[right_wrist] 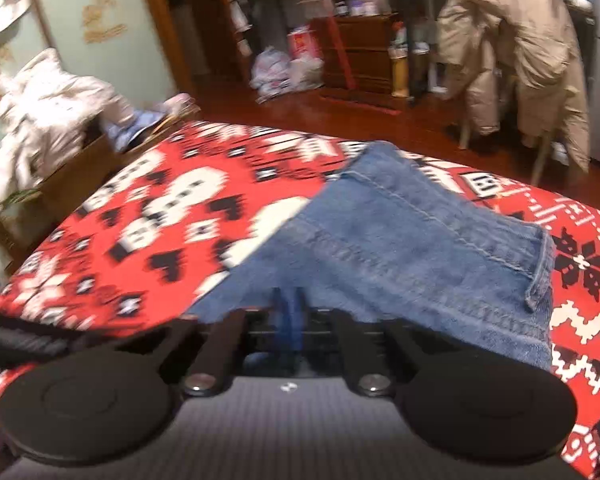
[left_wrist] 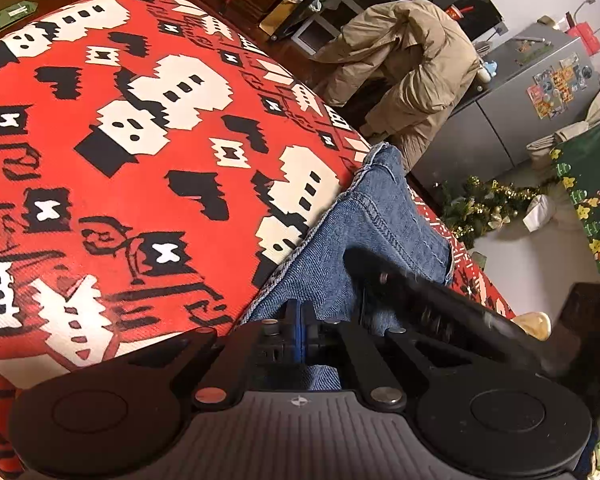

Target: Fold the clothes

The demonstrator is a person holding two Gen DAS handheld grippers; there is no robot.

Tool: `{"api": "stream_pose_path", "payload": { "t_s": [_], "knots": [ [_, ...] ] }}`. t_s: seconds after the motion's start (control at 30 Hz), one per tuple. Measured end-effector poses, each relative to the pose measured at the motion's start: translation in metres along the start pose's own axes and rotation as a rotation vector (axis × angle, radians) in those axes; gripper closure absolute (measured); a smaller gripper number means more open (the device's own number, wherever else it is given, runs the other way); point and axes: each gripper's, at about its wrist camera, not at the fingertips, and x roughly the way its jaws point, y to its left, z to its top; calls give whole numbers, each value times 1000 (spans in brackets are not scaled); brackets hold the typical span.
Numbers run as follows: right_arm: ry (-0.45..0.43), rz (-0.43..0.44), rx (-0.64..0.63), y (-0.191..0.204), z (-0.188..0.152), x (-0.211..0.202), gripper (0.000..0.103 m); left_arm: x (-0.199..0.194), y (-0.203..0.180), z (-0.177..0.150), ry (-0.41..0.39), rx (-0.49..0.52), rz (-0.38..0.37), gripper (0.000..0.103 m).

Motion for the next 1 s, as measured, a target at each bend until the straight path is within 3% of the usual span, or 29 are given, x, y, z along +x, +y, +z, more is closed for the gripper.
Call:
{"api": "stream_pose_path", "payload": {
  "t_s": [0.27,0.33,0.47,0.6,0.63,0.8,0.83,0.9,1.0],
  "knots": [
    [-29,-32,59,-24,11,-12,103,-1,5,3,7,-37,-27,101],
    [-57,-23,65,-27,18,-27,94,-2,5,3,4,-43,-37,100],
    [-78,-2,98,-34,34,-30,93,-1,1,2,3,-22,-34,100],
    [-25,-127,-4,-31,33,0,95,0,2,2,9,-23,-39,100],
    [-29,-173,-14,-35,31,5,102,0,2,2,11,-26,-40,100],
    [-41,-187,107,-69,37,0,103,2,4,3,14,-35,-44,100],
    [-55,-204,105,-67,38,-5,94,2,4,3,14,-34,-45,100],
    [-91,-130,109,-59,39,-19,93,1,3,3,12,-34,-50,100],
    [-68,-42,47,-35,38,-19,93,0,2,3,11,-31,-49,100]
  ]
}}
